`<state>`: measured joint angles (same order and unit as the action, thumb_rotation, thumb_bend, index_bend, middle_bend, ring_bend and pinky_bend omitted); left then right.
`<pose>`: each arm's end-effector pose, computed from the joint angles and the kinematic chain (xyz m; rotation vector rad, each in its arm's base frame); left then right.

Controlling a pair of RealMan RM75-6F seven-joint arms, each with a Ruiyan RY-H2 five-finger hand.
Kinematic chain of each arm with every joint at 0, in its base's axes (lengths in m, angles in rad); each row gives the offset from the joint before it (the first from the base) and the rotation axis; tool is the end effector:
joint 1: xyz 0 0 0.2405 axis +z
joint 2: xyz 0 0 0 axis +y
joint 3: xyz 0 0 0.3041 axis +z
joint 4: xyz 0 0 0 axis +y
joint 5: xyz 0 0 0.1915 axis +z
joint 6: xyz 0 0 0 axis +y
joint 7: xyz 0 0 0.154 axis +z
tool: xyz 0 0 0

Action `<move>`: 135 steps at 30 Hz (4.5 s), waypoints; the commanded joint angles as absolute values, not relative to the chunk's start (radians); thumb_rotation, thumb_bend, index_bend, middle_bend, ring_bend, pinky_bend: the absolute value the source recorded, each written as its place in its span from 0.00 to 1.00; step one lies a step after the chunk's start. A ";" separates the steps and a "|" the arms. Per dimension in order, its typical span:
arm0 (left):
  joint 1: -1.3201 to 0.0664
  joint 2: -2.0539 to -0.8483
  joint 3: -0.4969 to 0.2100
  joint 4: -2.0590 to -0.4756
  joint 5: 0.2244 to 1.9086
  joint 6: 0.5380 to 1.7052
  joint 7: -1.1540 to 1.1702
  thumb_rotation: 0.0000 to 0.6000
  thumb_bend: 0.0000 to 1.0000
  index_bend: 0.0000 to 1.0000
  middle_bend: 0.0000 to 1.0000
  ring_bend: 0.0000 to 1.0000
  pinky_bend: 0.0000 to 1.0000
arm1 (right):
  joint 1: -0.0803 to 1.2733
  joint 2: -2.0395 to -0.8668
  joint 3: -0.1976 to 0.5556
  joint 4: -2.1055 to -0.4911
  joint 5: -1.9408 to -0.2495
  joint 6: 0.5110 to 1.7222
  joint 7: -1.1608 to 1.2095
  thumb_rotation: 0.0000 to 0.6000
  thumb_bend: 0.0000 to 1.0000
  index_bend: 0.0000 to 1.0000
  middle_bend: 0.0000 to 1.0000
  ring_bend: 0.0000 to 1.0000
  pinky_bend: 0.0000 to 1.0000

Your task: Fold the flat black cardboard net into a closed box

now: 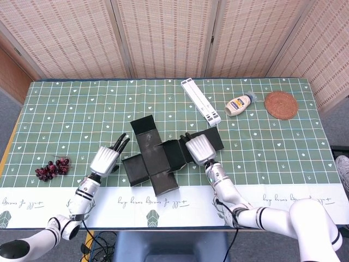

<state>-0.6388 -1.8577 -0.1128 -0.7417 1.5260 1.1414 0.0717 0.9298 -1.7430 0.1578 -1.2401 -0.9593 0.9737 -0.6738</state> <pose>-0.2540 0.3854 -0.0451 -1.8214 -0.5671 -0.9069 -0.1379 -0.4199 -0.0556 1.9342 -0.5952 0.7265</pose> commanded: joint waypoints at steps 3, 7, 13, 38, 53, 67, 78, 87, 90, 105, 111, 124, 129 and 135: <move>-0.650 -1.883 -0.113 -0.723 1.519 1.142 0.032 1.00 0.15 0.00 0.00 0.60 0.88 | 0.926 -1.745 0.162 -1.239 -0.963 0.972 -0.674 1.00 0.37 0.23 0.36 0.81 1.00; -0.659 -1.902 -0.117 -0.725 1.520 1.157 -0.024 1.00 0.15 0.00 0.00 0.59 0.88 | 0.924 -1.751 0.165 -1.233 -0.962 0.963 -0.673 1.00 0.37 0.23 0.36 0.81 1.00; -0.668 -1.904 -0.112 -0.753 1.533 1.183 -0.064 1.00 0.15 0.00 0.00 0.59 0.88 | 0.926 -1.754 0.177 -1.234 -0.955 0.950 -0.673 1.00 0.37 0.23 0.36 0.81 1.00; -0.737 -1.774 -0.097 -1.019 1.544 1.109 -0.427 1.00 0.15 0.00 0.00 0.57 0.88 | 1.022 -1.610 0.157 -1.326 -0.971 0.780 -0.733 1.00 0.38 0.25 0.37 0.81 1.00; -0.780 -1.751 -0.101 -1.034 1.495 0.959 -0.673 1.00 0.15 0.00 0.00 0.57 0.88 | 1.045 -1.571 0.098 -1.333 -1.114 0.771 -0.695 1.00 0.39 0.27 0.39 0.81 1.00; -0.846 -1.664 -0.050 -1.102 1.543 0.830 -0.966 1.00 0.15 0.00 0.00 0.57 0.88 | 1.048 -1.539 0.070 -1.338 -1.281 0.791 -0.607 1.00 0.40 0.29 0.40 0.83 1.00; -0.882 -1.633 -0.005 -1.118 1.592 0.813 -1.142 1.00 0.15 0.00 0.00 0.57 0.88 | 1.040 -1.531 0.048 -1.321 -1.405 0.830 -0.548 1.00 0.41 0.30 0.41 0.83 1.00; -0.911 -1.620 0.029 -1.123 1.618 0.797 -1.254 1.00 0.15 0.03 0.00 0.58 0.88 | 1.039 -1.528 0.039 -1.308 -1.486 0.854 -0.515 1.00 0.42 0.31 0.42 0.84 1.00; -0.923 -1.617 0.042 -1.123 1.629 0.792 -1.290 1.00 0.15 0.03 0.00 0.58 0.88 | 1.042 -1.526 0.036 -1.304 -1.508 0.855 -0.511 1.00 0.42 0.31 0.42 0.84 1.00; -0.969 -1.618 0.092 -1.105 1.660 0.786 -1.433 1.00 0.15 0.12 0.09 0.59 0.87 | 1.045 -1.515 0.033 -1.298 -1.580 0.865 -0.493 1.00 0.43 0.31 0.42 0.84 1.00; -0.979 -1.619 0.103 -1.099 1.660 0.789 -1.466 1.00 0.15 0.18 0.17 0.59 0.87 | 1.044 -1.511 0.039 -1.306 -1.583 0.858 -0.489 1.00 0.43 0.31 0.40 0.84 1.00; -0.992 -1.622 0.117 -1.090 1.648 0.781 -1.474 1.00 0.14 0.20 0.17 0.60 0.87 | 1.039 -1.483 0.060 -1.371 -1.546 0.823 -0.515 1.00 0.35 0.00 0.10 0.77 1.00; -0.993 -1.621 0.118 -1.094 1.645 0.784 -1.474 1.00 0.15 0.20 0.17 0.60 0.87 | 1.034 -1.475 0.067 -1.399 -1.523 0.811 -0.533 1.00 0.25 0.00 0.05 0.75 1.00; -0.993 -1.615 0.120 -1.097 1.638 0.786 -1.482 1.00 0.15 0.21 0.18 0.60 0.87 | 1.018 -1.462 0.078 -1.435 -1.499 0.821 -0.513 1.00 0.21 0.00 0.03 0.74 1.00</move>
<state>-0.9932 -1.6154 0.1203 -1.0969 1.6387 0.7858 -1.4811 1.0238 -1.4669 0.0745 -1.4231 -1.5050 0.8160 -0.5274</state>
